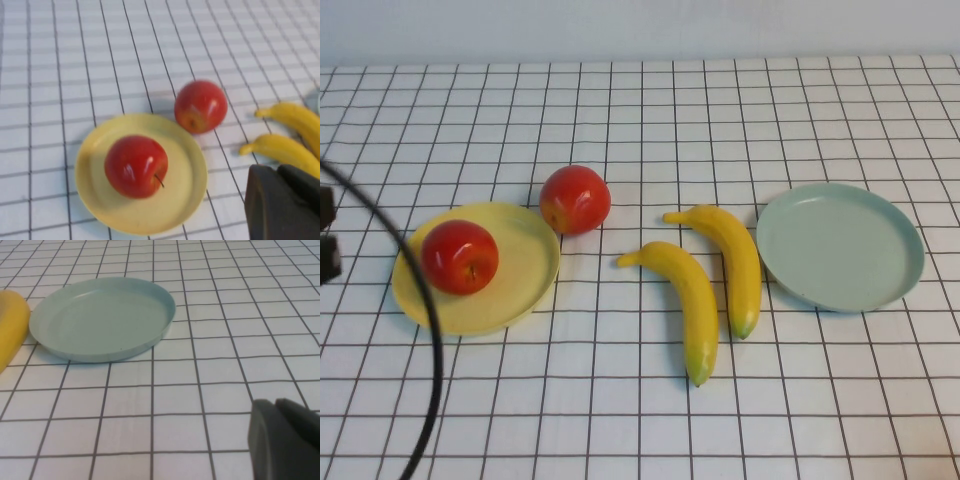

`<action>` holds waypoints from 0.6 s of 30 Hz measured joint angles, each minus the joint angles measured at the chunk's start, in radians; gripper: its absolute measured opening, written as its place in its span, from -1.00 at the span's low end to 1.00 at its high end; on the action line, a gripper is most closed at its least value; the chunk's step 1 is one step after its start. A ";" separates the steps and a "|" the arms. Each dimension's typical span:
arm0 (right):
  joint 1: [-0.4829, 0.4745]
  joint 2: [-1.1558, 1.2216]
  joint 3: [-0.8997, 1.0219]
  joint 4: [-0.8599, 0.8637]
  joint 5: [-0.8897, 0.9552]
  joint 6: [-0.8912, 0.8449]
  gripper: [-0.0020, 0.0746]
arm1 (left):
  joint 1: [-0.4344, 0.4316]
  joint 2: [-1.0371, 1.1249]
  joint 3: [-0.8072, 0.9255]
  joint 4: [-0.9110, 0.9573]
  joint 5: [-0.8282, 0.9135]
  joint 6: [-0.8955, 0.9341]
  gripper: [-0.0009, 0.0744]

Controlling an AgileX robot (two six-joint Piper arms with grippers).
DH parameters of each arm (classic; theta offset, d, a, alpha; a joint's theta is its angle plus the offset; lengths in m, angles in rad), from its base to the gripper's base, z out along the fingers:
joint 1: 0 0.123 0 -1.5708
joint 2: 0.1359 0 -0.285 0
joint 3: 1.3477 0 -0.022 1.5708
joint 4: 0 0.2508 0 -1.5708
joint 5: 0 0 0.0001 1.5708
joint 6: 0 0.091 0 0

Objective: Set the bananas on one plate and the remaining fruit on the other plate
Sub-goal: Put one type of fruit in the left plate

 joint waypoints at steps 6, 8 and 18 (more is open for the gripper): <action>0.000 0.000 0.000 0.000 0.000 0.000 -0.99 | 0.000 -0.260 0.239 0.021 -0.130 0.010 -0.98; 0.000 0.000 0.000 0.000 0.000 0.000 -0.99 | 0.000 -0.324 0.298 0.028 -0.135 0.010 -0.98; 0.000 0.000 0.000 0.000 0.000 0.000 -0.99 | 0.000 -0.688 0.592 0.132 -0.288 0.008 -0.98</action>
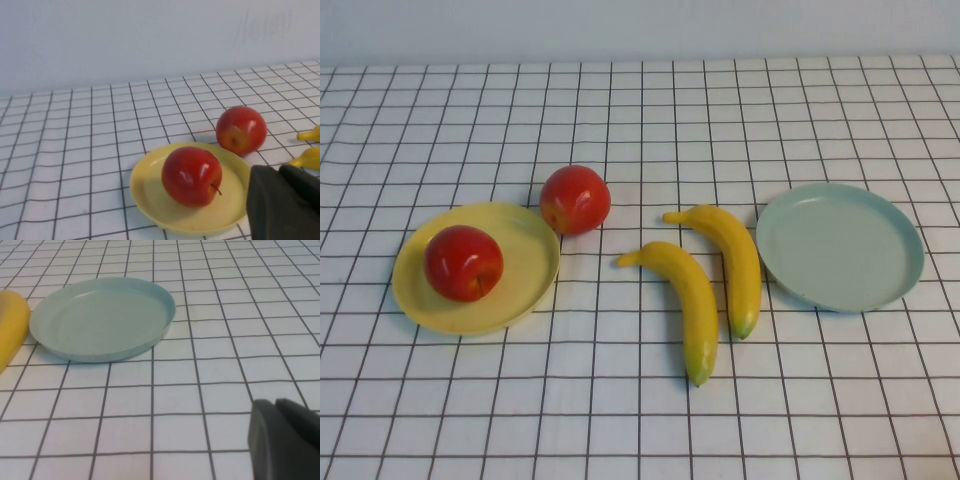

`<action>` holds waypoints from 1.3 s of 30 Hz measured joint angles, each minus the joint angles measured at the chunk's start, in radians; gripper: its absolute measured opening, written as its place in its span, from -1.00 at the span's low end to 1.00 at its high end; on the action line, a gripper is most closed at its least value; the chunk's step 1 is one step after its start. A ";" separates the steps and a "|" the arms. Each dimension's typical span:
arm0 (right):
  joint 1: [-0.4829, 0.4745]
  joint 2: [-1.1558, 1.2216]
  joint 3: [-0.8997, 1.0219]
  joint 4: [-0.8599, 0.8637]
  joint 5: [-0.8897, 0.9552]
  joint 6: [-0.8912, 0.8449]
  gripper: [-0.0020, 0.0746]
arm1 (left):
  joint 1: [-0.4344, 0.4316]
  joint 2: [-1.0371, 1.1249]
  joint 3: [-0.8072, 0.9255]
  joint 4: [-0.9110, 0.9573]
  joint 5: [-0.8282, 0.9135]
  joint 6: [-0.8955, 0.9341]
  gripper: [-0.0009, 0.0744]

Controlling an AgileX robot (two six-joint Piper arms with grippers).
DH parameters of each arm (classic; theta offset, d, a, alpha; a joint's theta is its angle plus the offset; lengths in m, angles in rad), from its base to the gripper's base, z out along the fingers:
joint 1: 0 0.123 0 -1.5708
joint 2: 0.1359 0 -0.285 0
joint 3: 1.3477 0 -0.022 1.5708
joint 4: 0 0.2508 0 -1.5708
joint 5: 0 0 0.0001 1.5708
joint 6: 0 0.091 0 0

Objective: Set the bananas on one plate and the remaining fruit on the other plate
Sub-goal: Put one type of fruit in the left plate

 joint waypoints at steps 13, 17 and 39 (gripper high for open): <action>0.000 -0.001 0.002 0.000 0.001 0.000 -0.99 | 0.069 -0.150 0.265 0.202 -0.019 -0.042 -0.98; 0.000 -0.001 0.002 0.000 0.001 0.000 -0.99 | 0.093 -0.150 0.338 0.206 -0.071 -0.042 -0.98; 0.000 -0.001 0.002 0.000 0.001 0.000 -0.99 | 0.097 -0.150 0.351 0.206 -0.038 -0.046 -0.98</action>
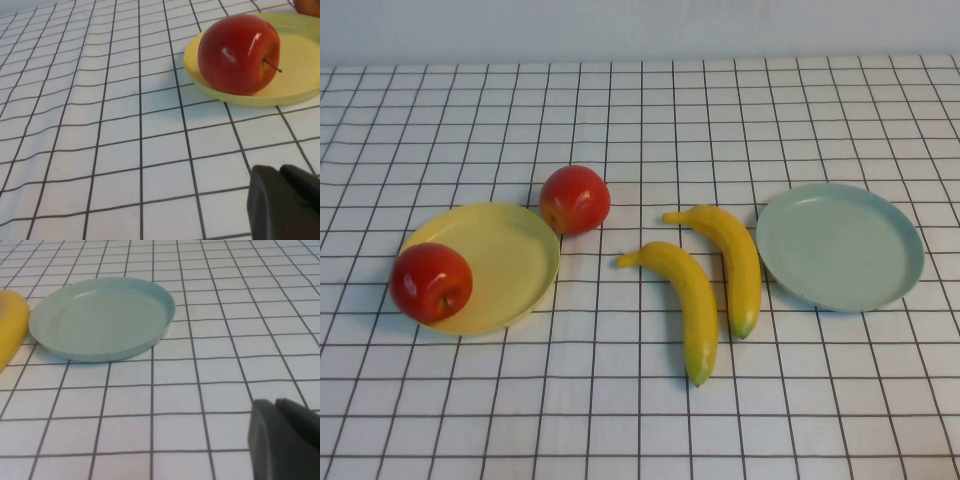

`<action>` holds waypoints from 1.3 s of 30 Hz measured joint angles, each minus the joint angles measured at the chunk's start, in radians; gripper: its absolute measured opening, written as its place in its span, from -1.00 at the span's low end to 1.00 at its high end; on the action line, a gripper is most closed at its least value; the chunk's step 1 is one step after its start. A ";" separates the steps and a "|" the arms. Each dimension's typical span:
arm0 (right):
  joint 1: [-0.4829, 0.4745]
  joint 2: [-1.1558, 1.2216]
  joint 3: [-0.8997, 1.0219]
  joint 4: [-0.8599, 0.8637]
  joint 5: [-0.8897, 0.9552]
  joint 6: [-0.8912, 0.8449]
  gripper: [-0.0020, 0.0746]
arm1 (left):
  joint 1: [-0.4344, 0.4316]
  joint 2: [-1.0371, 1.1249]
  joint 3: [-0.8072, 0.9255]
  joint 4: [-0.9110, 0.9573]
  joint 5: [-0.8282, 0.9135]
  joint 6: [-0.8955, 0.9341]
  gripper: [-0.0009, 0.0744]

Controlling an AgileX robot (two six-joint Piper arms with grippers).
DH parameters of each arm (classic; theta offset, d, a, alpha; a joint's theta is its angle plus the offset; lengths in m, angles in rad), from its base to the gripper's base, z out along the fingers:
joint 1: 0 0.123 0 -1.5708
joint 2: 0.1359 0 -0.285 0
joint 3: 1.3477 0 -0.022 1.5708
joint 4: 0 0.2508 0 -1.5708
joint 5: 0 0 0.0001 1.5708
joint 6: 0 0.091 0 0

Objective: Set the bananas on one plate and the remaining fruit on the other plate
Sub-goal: Put one type of fruit in the left plate

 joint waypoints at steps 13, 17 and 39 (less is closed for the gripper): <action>0.000 0.000 0.000 0.060 0.004 0.000 -0.99 | 0.000 0.000 0.000 0.000 0.000 0.000 -0.98; 0.000 0.000 -0.103 0.112 0.099 0.000 -0.99 | 0.000 0.000 0.000 0.000 0.000 0.000 -0.98; 0.000 0.232 -0.510 0.265 0.178 0.000 -0.99 | 0.000 0.000 0.000 0.000 0.000 0.000 -0.98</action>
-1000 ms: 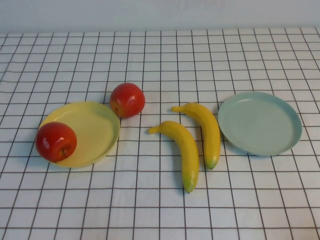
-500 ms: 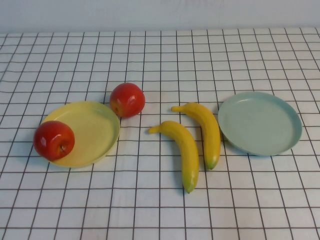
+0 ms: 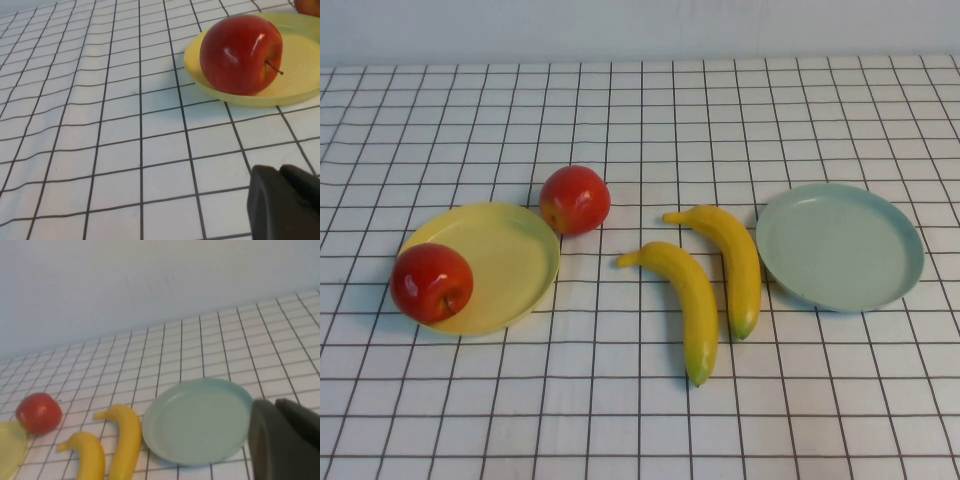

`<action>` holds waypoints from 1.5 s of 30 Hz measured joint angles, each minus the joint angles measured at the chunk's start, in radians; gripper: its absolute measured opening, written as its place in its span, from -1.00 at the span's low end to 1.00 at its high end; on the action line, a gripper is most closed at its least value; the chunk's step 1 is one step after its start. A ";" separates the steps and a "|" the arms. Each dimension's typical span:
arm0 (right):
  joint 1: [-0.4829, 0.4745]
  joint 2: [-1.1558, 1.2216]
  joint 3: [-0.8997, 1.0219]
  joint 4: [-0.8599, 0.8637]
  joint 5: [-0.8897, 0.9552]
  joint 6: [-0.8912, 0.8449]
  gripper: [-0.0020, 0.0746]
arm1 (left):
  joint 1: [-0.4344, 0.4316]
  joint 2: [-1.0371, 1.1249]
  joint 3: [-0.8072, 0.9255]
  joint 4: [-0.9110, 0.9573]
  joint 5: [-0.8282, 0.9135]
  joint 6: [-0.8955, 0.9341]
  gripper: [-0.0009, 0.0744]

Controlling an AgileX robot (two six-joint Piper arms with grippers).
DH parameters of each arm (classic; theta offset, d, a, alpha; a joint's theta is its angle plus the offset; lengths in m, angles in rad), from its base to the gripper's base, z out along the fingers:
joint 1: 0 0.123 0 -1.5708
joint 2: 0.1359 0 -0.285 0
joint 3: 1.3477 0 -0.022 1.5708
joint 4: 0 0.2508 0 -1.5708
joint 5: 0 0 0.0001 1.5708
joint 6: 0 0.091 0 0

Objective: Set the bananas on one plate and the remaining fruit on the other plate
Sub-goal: Put one type of fruit in the left plate

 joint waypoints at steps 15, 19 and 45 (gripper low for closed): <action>0.000 0.027 0.251 -0.074 -0.170 -0.095 -0.99 | 0.000 0.000 0.000 0.000 0.000 0.000 -0.98; 0.000 -0.012 0.358 -0.142 -0.232 -0.115 -0.99 | 0.000 0.000 0.000 0.000 0.000 0.000 -0.98; -0.070 -0.230 0.505 -0.252 -0.182 -0.129 -0.99 | 0.000 0.000 0.000 0.000 0.000 0.000 -0.98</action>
